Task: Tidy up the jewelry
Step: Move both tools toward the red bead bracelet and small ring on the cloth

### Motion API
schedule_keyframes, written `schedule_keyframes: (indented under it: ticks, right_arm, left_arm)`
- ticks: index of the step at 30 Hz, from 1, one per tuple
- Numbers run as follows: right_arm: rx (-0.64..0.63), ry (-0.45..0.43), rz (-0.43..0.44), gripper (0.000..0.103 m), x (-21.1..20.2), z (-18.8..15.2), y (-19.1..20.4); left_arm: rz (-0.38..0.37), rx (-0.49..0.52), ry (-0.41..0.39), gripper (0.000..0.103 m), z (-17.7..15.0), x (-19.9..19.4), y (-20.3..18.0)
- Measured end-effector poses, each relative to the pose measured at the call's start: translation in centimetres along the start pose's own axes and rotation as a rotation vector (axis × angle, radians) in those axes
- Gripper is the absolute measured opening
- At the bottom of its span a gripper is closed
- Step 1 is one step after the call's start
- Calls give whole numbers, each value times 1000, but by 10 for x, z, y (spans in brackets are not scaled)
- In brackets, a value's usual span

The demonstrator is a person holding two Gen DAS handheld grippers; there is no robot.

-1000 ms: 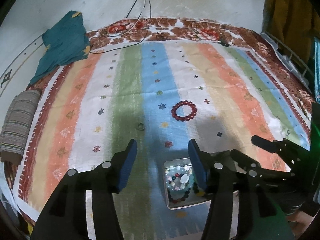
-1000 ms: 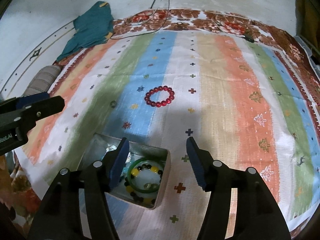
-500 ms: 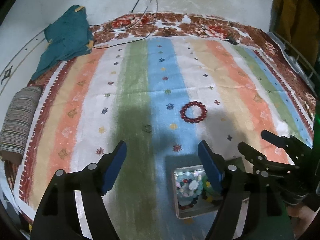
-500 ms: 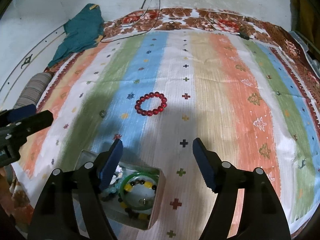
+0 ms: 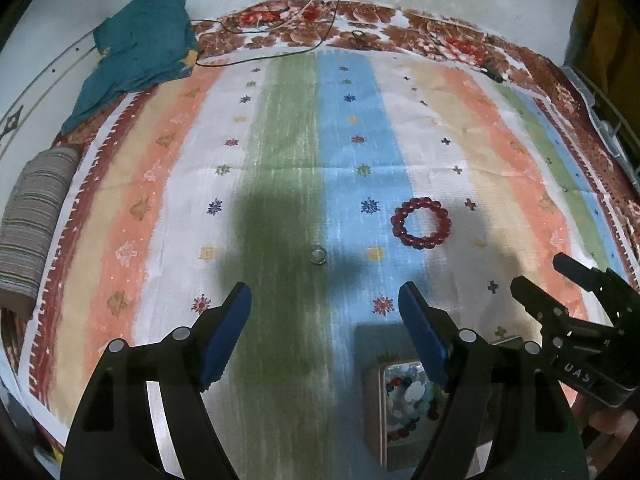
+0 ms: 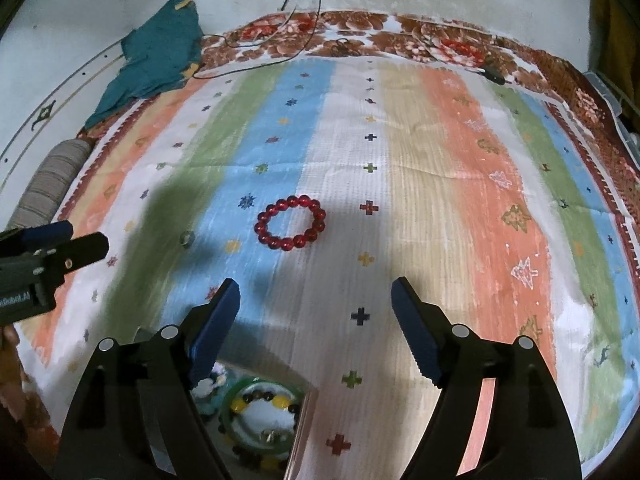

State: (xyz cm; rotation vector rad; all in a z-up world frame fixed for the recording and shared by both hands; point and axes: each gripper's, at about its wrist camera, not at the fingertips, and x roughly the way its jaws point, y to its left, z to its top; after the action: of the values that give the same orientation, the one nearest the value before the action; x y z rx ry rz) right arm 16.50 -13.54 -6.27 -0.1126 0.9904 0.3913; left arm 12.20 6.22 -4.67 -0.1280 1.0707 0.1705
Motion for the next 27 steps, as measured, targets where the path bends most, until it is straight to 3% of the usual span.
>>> schedule_keyframes:
  ticks: [13,27]
  right_arm:
    - [5,40,-16,78,33,19,-5]
    - [11,87,-24,78,67,35,-7]
  left_arm:
    - [63,94,18,76,12,28,-16]
    - [80,116,64,76,18,58,-17]
